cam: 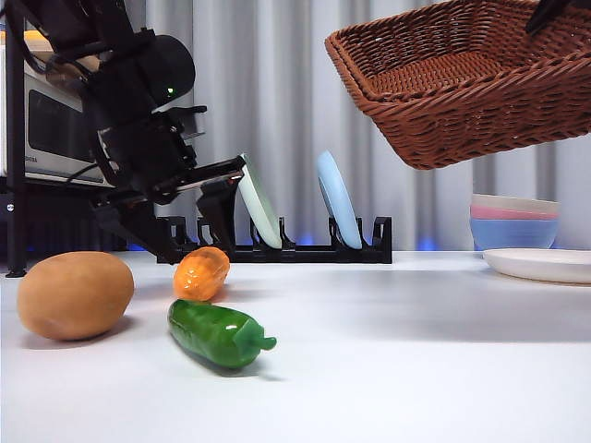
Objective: Pick up the basket,pick up the corn from the table,pick up the potato from the table,pick up the cucumber from the table,put all items into the basket
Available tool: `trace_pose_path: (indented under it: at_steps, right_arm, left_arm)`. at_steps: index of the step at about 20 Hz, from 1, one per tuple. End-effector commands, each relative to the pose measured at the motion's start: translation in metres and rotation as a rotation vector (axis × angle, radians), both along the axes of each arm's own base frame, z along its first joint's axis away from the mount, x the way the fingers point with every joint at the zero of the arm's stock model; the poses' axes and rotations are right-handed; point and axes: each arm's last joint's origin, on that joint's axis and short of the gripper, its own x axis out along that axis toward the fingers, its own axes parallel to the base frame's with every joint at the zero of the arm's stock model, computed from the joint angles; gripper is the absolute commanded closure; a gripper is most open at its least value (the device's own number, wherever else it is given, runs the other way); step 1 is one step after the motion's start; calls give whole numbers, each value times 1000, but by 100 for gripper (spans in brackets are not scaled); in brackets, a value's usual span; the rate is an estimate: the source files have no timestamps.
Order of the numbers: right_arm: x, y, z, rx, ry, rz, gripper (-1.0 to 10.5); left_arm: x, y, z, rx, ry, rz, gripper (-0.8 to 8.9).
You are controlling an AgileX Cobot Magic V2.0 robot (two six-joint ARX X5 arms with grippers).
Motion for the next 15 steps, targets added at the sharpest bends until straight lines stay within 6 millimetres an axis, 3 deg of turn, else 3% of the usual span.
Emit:
trace_pose_path:
  at_steps: [1,5,7,9,11,15]
  right_arm:
    - [-2,0,6,18,-27,-3,959]
    - [-2,0,6,18,-27,-4,959]
    - [-1,0,6,16,-27,-6,959]
    - [-1,0,6,16,-24,-7,959]
    - [3,0,3,16,-10,-6,959]
    - [21,3,-11,25,51,-2,959]
  left_arm:
    - [5,-3,-14,6,25,3,400]
    - [7,-5,-28,24,60,2,442]
    - [8,-6,-26,27,30,-27,793]
    - [9,-7,-20,29,8,-45,822]
    - [6,-6,-3,17,-35,-50,822]
    - [-17,3,67,-56,-219,-46,822]
